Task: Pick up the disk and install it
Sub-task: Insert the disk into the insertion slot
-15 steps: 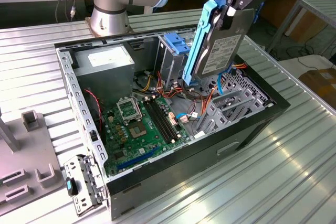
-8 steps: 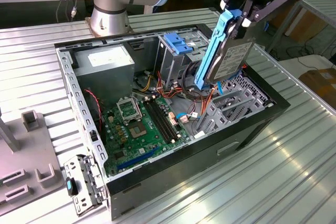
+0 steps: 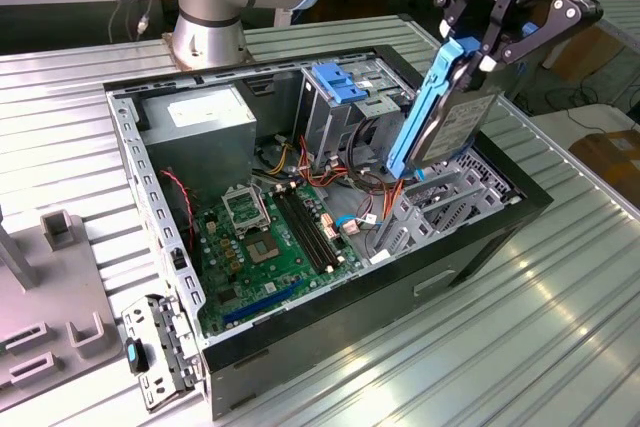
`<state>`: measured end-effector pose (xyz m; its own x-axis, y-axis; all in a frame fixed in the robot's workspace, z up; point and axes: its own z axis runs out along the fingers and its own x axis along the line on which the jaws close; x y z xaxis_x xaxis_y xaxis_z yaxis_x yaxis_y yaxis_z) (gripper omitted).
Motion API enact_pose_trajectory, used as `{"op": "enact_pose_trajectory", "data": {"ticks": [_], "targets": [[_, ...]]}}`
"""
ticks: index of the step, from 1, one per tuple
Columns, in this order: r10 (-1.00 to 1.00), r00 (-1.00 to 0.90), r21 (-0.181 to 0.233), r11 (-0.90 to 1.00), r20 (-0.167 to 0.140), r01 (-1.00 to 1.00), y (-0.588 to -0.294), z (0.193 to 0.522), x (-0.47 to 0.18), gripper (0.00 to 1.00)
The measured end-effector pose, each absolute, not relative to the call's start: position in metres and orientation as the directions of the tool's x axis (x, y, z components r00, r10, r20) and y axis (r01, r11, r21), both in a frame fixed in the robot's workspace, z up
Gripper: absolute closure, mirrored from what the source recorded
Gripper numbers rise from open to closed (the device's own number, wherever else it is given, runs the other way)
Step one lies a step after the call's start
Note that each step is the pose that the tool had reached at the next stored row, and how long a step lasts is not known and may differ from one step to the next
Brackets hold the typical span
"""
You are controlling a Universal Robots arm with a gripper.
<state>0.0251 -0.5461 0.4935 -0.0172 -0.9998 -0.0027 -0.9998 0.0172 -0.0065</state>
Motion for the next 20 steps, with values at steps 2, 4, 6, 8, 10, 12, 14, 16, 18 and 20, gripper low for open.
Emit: {"op": "enact_pose_trajectory", "data": {"ticks": [2,4,6,8,10,12,14,16,18,20], "targets": [[-0.999,-0.032,-0.007,0.032,-0.003,-0.999,-0.546,0.492,0.028,0.63],[-0.999,-0.032,-0.006,0.032,-0.003,-0.999,-0.546,0.492,0.037,0.63],[-0.999,-0.032,-0.007,0.032,-0.003,-0.999,-0.546,0.491,0.046,0.63],[-0.999,-0.037,-0.006,0.037,-0.003,-0.999,-0.55,0.487,0.052,0.63],[-0.999,-0.039,-0.006,0.039,-0.003,-0.999,-0.552,0.481,0.053,0.63],[-0.999,-0.046,-0.005,0.046,-0.002,-0.999,-0.557,0.47,0.056,0.63],[-0.999,-0.048,-0.004,0.048,-0.002,-0.999,-0.558,0.466,0.058,0.63],[-0.999,-0.049,-0.004,0.049,-0.002,-0.999,-0.558,0.464,0.058,0.63],[-0.999,-0.049,-0.004,0.049,-0.002,-0.999,-0.56,0.463,0.058,0.63],[-0.999,-0.049,-0.003,0.049,-0.002,-0.999,-0.562,0.461,0.058,0.63]]}}
